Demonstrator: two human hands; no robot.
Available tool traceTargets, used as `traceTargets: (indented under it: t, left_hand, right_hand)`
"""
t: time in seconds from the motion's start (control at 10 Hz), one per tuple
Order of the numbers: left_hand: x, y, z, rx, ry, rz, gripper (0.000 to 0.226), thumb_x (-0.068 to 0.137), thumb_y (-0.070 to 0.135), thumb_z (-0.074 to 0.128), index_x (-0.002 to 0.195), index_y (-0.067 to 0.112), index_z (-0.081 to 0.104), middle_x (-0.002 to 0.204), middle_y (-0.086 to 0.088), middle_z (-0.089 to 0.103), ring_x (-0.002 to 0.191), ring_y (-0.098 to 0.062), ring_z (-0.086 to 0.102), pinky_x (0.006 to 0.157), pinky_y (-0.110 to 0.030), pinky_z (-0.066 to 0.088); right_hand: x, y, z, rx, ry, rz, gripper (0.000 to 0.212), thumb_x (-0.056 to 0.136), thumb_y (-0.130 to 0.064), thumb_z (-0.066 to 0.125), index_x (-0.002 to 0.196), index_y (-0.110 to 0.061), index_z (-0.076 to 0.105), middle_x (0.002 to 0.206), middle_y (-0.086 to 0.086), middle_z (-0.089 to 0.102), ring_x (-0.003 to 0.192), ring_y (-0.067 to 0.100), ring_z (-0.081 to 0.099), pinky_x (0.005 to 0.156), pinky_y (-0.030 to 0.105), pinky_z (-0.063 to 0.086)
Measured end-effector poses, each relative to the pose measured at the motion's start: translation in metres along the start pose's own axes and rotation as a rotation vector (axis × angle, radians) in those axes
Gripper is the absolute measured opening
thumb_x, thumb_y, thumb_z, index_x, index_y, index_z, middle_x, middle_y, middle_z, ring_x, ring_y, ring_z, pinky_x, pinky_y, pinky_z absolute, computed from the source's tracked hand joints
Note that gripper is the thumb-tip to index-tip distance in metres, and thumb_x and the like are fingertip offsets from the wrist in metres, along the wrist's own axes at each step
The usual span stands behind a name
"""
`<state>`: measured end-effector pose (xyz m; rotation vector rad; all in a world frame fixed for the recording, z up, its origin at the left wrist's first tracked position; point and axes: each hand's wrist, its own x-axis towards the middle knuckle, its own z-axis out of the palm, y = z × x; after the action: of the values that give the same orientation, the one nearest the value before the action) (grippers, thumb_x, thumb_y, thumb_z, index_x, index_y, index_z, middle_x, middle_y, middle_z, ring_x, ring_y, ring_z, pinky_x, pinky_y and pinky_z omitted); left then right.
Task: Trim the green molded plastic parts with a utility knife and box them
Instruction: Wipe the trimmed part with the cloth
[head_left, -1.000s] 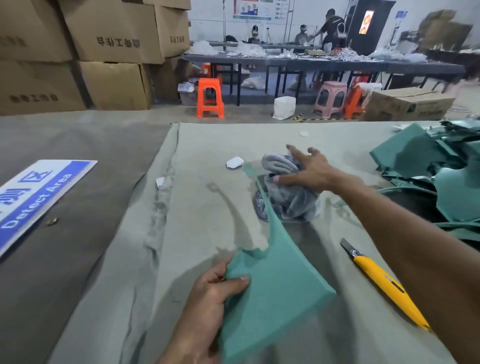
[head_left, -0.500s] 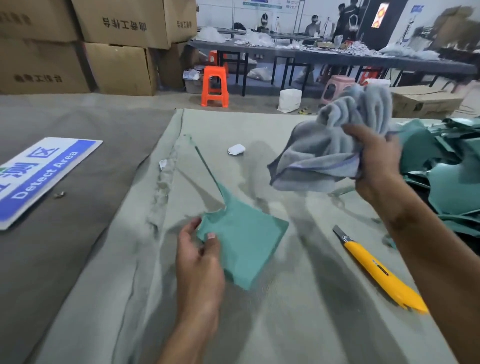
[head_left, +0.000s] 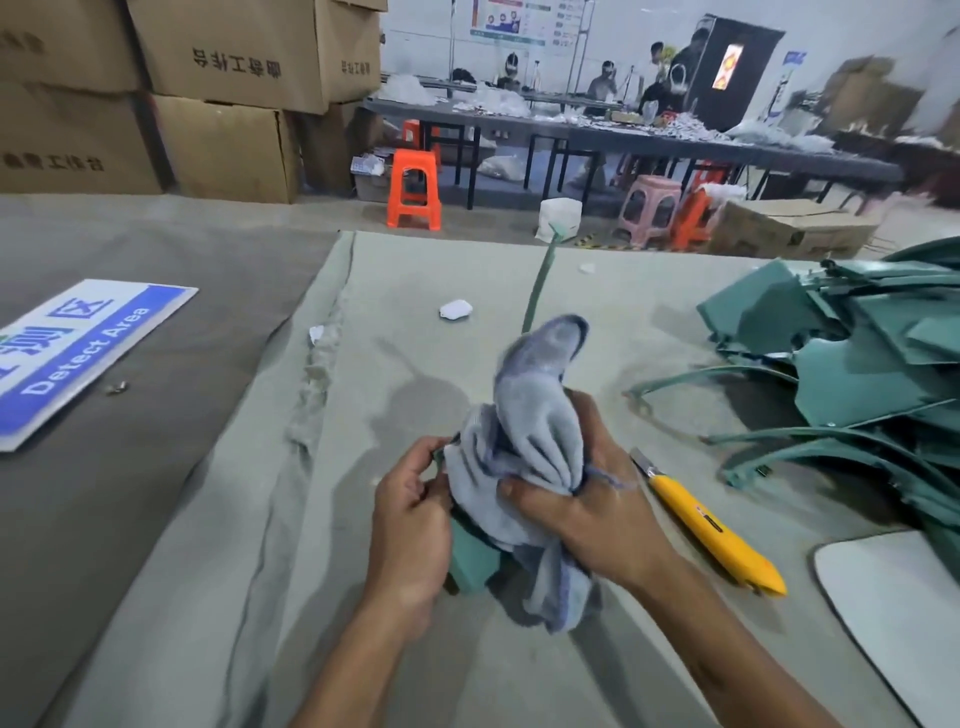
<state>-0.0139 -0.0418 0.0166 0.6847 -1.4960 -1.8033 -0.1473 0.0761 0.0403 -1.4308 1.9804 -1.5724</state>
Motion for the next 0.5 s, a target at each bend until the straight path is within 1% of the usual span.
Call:
traceTargets:
  t: [0.1, 0.2, 0.3, 0.4, 0.5]
  left_hand:
    - [-0.002, 0.004, 0.009, -0.098, 0.049, -0.049, 0.028, 0.101, 0.007, 0.049, 0.101, 0.021, 0.073, 0.096, -0.004, 0.079, 0.09, -0.024, 0.075, 0.084, -0.044, 0.058]
    - [-0.006, 0.01, 0.014, -0.34, 0.132, -0.118, 0.038, 0.108, 0.007, 0.036, 0.082, 0.015, 0.063, 0.065, 0.021, 0.072, 0.064, 0.009, 0.068, 0.09, -0.026, 0.057]
    - [-0.006, 0.02, 0.017, -0.514, -0.01, -0.289, 0.04, 0.099, 0.036, 0.052, 0.112, 0.006, 0.075, 0.106, -0.013, 0.078, 0.097, -0.025, 0.076, 0.084, -0.038, 0.062]
    - [-0.007, 0.01, 0.009, -0.614, -0.059, -0.294, 0.043, 0.098, 0.042, 0.052, 0.123, 0.014, 0.073, 0.117, -0.011, 0.075, 0.106, -0.029, 0.074, 0.085, -0.044, 0.061]
    - [-0.008, 0.012, 0.007, -0.639, -0.028, -0.255, 0.039, 0.087, 0.049, 0.059, 0.085, 0.019, 0.084, 0.087, -0.003, 0.08, 0.075, -0.019, 0.078, 0.056, -0.032, 0.061]
  right_hand:
    - [-0.008, -0.008, 0.015, -0.108, 0.071, -0.074, 0.023, 0.084, -0.027, 0.061, 0.107, -0.028, 0.061, 0.093, -0.018, 0.072, 0.075, 0.006, 0.069, 0.076, 0.029, 0.057]
    - [-0.026, -0.01, 0.002, -0.192, 0.258, -0.098, 0.058, 0.057, -0.008, 0.083, 0.113, -0.022, 0.072, 0.089, 0.0, 0.078, 0.073, 0.019, 0.075, 0.078, 0.032, 0.063]
    - [-0.009, -0.029, 0.014, 0.011, 0.22, -0.033, 0.04, 0.074, -0.017, 0.076, 0.108, -0.032, 0.062, 0.093, -0.018, 0.072, 0.084, 0.0, 0.069, 0.075, 0.014, 0.052]
    - [-0.021, -0.034, 0.035, 0.041, 0.264, -0.085, 0.041, 0.084, -0.005, 0.076, 0.109, -0.033, 0.061, 0.094, -0.028, 0.07, 0.088, -0.004, 0.069, 0.076, 0.016, 0.05]
    - [-0.024, -0.041, 0.046, -0.004, 0.05, 0.04, 0.014, 0.094, -0.042, 0.068, 0.099, -0.055, 0.069, 0.083, -0.038, 0.068, 0.083, -0.016, 0.065, 0.079, 0.017, 0.048]
